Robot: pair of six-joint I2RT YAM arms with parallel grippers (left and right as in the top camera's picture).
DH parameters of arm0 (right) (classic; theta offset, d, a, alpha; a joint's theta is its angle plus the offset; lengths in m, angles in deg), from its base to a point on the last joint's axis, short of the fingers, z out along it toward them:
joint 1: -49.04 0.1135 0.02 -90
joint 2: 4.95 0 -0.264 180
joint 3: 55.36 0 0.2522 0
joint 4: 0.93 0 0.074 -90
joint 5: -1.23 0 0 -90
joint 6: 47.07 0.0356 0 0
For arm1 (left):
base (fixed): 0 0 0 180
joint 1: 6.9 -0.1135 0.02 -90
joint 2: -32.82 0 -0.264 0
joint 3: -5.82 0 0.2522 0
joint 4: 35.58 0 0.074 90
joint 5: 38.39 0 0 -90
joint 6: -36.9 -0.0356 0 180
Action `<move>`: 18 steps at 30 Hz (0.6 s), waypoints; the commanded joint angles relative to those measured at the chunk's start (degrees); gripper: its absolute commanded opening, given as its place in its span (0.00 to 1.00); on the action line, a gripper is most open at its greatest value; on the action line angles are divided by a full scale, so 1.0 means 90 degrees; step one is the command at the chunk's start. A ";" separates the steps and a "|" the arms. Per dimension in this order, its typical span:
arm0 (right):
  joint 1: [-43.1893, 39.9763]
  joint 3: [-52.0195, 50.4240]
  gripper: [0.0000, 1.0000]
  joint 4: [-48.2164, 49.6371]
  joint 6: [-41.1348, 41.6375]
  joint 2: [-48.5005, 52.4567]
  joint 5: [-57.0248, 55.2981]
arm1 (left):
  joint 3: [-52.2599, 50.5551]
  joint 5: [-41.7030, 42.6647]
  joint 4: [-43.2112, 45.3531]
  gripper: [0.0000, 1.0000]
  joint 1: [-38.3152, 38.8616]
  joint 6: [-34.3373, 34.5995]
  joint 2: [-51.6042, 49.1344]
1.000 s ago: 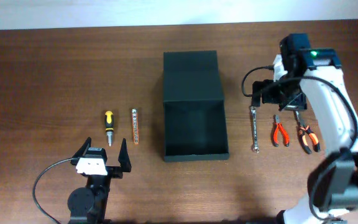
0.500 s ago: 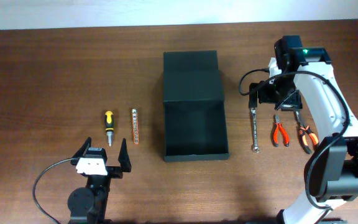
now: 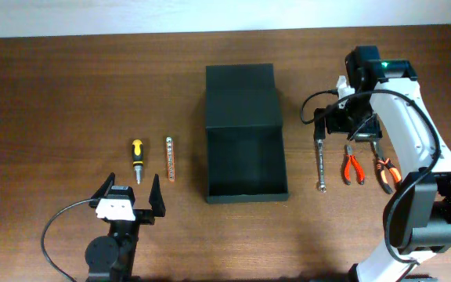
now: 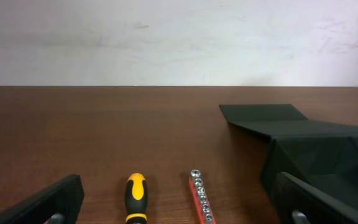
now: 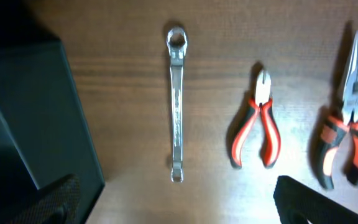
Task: Pack container
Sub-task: 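Move the right gripper over the silver wrench beside the box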
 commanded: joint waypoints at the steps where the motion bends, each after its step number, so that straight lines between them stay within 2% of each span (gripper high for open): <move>1: 0.0039 0.0085 0.99 -0.0175 -0.0066 0.0041 -0.0053 | -0.0036 -0.0027 -0.0010 0.99 -0.0046 -0.0124 0.0027; 13: 0.0639 0.0083 0.99 -0.1115 -0.0063 -0.0051 -0.0085 | -0.0036 -0.0027 -0.0010 0.99 -0.0046 -0.0124 0.0027; 18: 0.0738 0.0083 0.99 -0.1559 0.0138 -0.0240 -0.0559 | -0.0036 -0.0027 -0.0012 0.99 -0.0046 -0.0124 0.0027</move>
